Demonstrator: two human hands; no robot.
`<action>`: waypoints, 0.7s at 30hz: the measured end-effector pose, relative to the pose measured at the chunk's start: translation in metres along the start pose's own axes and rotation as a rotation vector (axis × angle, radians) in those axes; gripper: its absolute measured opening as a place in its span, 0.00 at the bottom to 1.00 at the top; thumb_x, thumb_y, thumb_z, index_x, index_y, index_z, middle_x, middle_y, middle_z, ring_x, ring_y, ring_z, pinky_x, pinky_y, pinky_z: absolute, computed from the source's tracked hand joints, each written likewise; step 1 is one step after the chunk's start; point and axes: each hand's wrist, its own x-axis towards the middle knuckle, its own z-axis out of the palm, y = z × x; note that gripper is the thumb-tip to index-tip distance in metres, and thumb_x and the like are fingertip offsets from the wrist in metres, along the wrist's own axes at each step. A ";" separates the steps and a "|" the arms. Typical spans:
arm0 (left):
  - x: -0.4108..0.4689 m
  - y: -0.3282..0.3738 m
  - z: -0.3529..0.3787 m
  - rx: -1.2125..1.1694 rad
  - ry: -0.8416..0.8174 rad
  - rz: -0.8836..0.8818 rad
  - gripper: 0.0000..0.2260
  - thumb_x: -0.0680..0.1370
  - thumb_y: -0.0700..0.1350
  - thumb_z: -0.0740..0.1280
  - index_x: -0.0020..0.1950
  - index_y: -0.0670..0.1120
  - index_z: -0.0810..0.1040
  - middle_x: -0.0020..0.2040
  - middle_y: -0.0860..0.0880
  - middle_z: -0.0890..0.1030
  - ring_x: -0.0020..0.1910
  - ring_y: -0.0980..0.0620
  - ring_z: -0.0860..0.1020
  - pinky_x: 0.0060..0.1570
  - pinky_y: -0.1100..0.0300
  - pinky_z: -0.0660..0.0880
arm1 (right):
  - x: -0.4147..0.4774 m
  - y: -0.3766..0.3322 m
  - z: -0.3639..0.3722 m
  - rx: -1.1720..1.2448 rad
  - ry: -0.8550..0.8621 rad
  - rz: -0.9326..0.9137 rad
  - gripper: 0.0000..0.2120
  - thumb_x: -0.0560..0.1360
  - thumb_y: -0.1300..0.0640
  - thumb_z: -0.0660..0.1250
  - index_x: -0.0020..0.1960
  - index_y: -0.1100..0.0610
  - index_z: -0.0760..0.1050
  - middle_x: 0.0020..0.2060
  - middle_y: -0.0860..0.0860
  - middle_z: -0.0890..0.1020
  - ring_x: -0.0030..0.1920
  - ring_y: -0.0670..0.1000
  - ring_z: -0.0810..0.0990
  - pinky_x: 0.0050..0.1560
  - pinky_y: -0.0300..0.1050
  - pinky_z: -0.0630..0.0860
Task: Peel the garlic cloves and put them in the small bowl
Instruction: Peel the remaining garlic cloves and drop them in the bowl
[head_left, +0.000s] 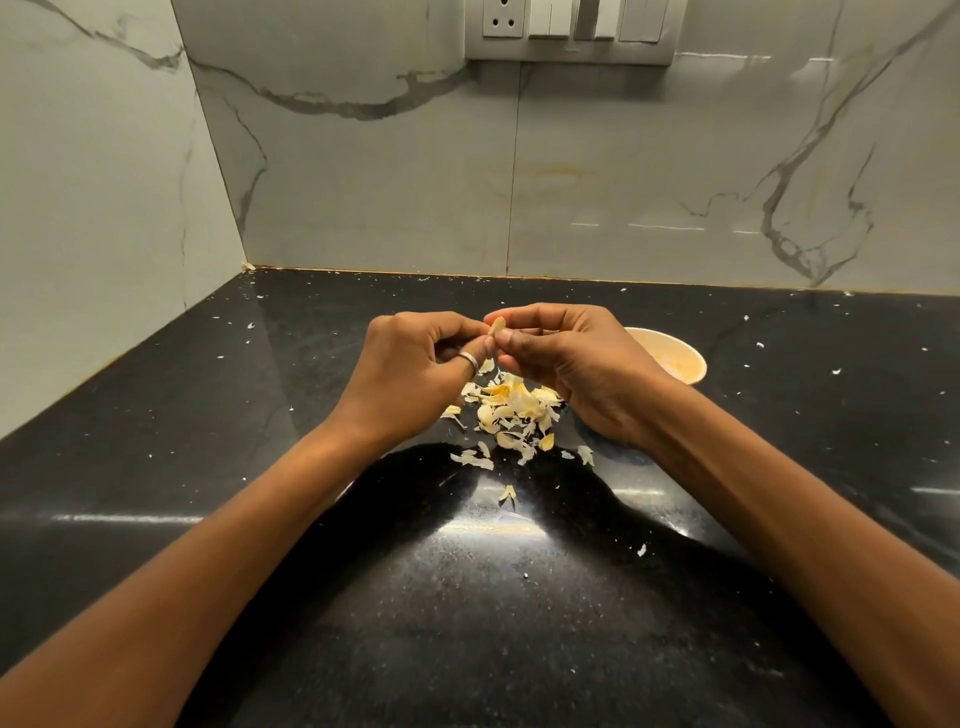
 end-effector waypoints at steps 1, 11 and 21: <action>0.000 0.001 0.001 -0.009 -0.003 -0.015 0.07 0.78 0.43 0.73 0.55 0.45 0.85 0.39 0.50 0.85 0.30 0.57 0.82 0.31 0.56 0.82 | 0.000 0.001 0.000 -0.015 0.003 -0.009 0.08 0.76 0.70 0.68 0.55 0.66 0.82 0.45 0.59 0.85 0.45 0.51 0.84 0.49 0.40 0.83; 0.000 0.004 -0.001 -0.039 -0.068 -0.097 0.06 0.78 0.44 0.73 0.53 0.45 0.86 0.39 0.51 0.85 0.31 0.57 0.82 0.32 0.60 0.81 | -0.001 0.005 0.001 -0.126 0.035 -0.038 0.05 0.77 0.65 0.70 0.52 0.63 0.83 0.43 0.56 0.85 0.44 0.50 0.84 0.45 0.42 0.81; 0.002 -0.003 -0.002 0.065 0.003 0.111 0.07 0.77 0.41 0.74 0.54 0.44 0.86 0.43 0.51 0.84 0.37 0.59 0.81 0.34 0.64 0.79 | -0.001 0.001 -0.002 -0.100 -0.002 0.031 0.06 0.78 0.67 0.67 0.54 0.67 0.81 0.39 0.57 0.82 0.36 0.49 0.81 0.39 0.39 0.81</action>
